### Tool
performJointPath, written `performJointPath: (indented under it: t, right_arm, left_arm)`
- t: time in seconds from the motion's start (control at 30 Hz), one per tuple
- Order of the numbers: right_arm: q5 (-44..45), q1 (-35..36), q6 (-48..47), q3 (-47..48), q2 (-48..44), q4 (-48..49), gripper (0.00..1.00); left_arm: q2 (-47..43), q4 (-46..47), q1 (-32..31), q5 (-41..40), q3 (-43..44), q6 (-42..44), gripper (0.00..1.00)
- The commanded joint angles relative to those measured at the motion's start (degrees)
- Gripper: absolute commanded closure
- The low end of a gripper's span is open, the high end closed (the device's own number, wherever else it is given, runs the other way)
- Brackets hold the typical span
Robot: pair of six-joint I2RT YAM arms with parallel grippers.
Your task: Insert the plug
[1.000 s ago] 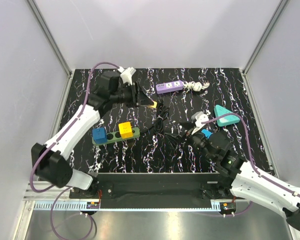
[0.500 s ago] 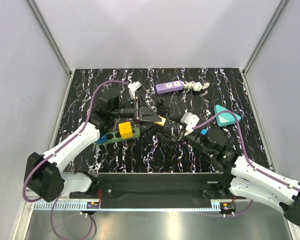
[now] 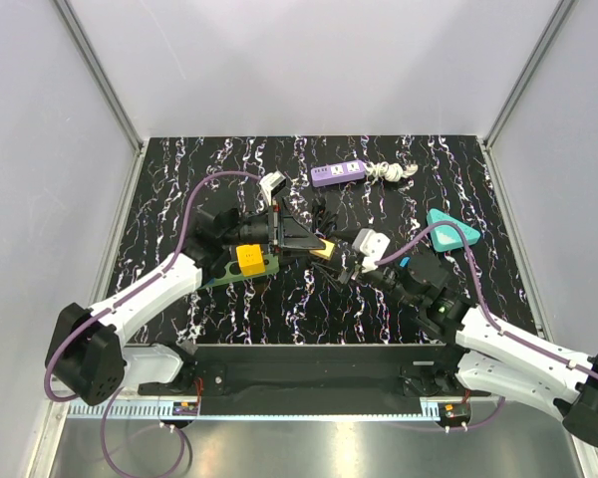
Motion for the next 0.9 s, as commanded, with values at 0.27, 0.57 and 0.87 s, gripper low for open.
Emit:
performJointPath:
  t: [0.27,0.57,0.87]
  right_arm:
    - [-3.33,0.06,-0.38,1.52,0.55,6.83,0.21]
    - [-3.50,-0.03,0.76,2.14,2.31,7.89,0.83]
    - [6.86,-0.11,8.58,1.87,2.22,1.31,1.00]
  left_arm:
    - [-0.97,6.91,-0.95,1.57,-2.65,-3.45,1.00]
    - [-1.94,11.93,-0.95,2.19,-5.38,-6.79,0.93]
    - [-2.12,-3.32,0.53,2.11,0.23,7.95,0.12]
